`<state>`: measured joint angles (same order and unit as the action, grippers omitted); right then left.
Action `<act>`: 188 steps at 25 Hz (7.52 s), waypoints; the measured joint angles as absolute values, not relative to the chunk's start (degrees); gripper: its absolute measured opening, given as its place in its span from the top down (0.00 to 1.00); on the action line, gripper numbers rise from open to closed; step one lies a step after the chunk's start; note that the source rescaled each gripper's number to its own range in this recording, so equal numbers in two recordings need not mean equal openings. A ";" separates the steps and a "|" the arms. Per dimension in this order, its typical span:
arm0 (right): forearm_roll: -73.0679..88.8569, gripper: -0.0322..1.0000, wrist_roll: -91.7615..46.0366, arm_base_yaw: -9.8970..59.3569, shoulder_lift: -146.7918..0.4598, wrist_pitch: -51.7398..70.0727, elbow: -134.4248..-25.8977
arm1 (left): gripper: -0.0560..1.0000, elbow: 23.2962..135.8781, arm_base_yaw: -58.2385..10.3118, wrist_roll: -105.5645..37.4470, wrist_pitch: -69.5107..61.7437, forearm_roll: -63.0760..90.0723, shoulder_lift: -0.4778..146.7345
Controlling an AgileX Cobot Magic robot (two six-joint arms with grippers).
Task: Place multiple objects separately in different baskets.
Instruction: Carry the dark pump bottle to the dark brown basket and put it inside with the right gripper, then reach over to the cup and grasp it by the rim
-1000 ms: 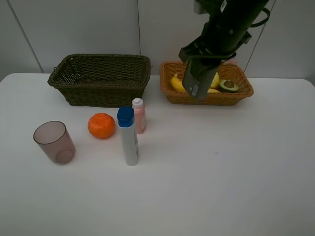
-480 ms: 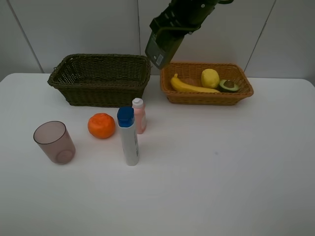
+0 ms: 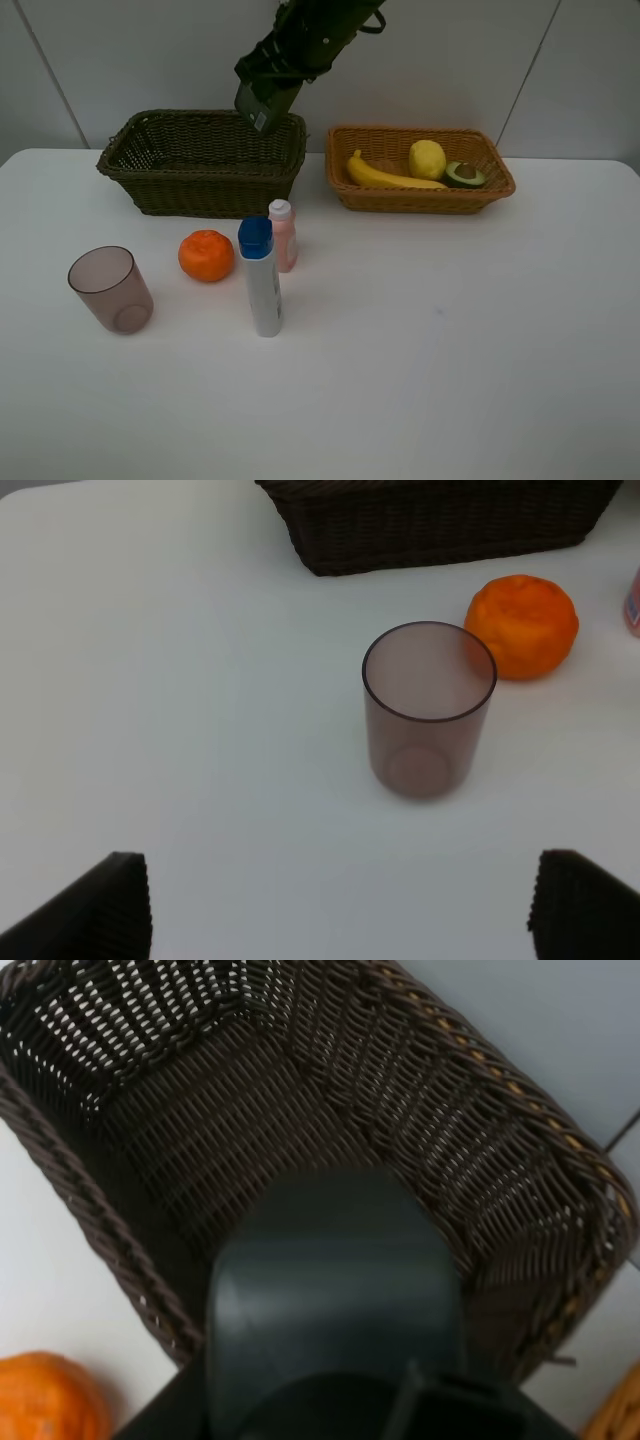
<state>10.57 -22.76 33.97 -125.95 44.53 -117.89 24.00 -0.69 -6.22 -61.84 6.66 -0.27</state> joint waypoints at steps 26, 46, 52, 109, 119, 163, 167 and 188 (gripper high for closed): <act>13.36 0.92 -22.82 33.97 -136.10 31.54 -119.53 | 0.00 24.00 -0.69 -6.22 -61.84 6.66 -0.27; 13.28 0.41 -22.82 33.97 -138.20 30.07 -119.76 | 0.00 24.00 -0.69 -6.22 -61.84 6.66 -0.27; 13.28 0.04 -22.82 33.97 -138.15 30.07 -119.80 | 0.00 24.00 -0.69 -6.22 -61.84 6.66 -0.27; -9.75 0.02 -1.91 28.45 -82.79 69.83 -70.86 | 0.00 24.00 -0.69 -6.22 -61.84 6.66 -0.27; -9.47 0.02 3.21 16.00 -64.16 69.94 -50.85 | 0.00 24.00 -0.69 -6.22 -61.84 6.66 -0.27; -4.97 0.02 2.28 1.95 0.17 65.89 -32.15 | 0.00 24.00 -0.69 -6.22 -61.84 6.66 -0.27; -4.71 0.02 1.61 1.95 0.17 65.83 -32.15 | 0.00 24.00 -0.69 -6.22 -61.84 6.66 -0.27; -1.60 0.02 -3.27 1.95 0.24 60.49 -29.64 | 0.00 24.00 -0.69 -6.22 -61.84 6.66 -0.27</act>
